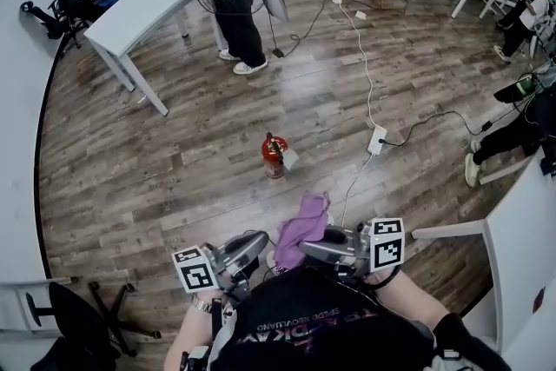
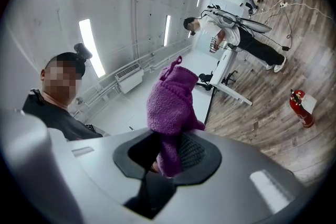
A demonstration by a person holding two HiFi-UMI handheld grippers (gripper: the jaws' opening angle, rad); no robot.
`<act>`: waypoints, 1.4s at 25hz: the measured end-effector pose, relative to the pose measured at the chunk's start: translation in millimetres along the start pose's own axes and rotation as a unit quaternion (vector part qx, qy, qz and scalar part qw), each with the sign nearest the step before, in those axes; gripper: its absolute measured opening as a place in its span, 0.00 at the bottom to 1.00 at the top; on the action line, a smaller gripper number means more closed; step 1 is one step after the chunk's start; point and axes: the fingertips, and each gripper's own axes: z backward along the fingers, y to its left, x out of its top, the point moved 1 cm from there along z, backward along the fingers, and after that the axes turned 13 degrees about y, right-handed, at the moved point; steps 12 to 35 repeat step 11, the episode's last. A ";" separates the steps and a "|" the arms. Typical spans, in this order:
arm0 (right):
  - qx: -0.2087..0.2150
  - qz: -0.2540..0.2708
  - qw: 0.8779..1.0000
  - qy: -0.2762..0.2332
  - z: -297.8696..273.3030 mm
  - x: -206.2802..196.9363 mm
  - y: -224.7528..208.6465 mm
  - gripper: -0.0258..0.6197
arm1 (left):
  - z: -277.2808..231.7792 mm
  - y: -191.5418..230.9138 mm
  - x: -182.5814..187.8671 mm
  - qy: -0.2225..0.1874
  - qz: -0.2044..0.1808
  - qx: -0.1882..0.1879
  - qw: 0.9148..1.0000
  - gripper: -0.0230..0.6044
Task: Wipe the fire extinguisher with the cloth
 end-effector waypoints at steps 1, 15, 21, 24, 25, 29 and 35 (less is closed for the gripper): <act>0.001 0.000 1.000 0.000 0.4 0.5 0.2 0.17 | -0.5 -0.4 -0.1 0.000 0.000 0.000 1.000 0.03; 0.006 -0.002 1.000 0.002 1.5 6.0 -4.0 0.17 | -2.5 0.4 4.6 -0.002 0.000 0.003 1.000 0.03; 0.006 -0.002 1.000 0.002 1.5 6.0 -4.0 0.17 | -2.5 0.4 4.6 -0.002 0.000 0.003 1.000 0.03; 0.006 -0.002 1.000 0.002 1.5 6.0 -4.0 0.17 | -2.5 0.4 4.6 -0.002 0.000 0.003 1.000 0.03; 0.006 -0.002 1.000 0.002 1.5 6.0 -4.0 0.17 | -2.5 0.4 4.6 -0.002 0.000 0.003 1.000 0.03; 0.006 -0.002 1.000 0.002 1.5 6.0 -4.0 0.17 | -2.5 0.4 4.6 -0.002 0.000 0.003 1.000 0.03; 0.006 -0.002 1.000 0.002 1.5 6.0 -4.0 0.17 | -2.5 0.4 4.6 -0.002 0.000 0.003 1.000 0.03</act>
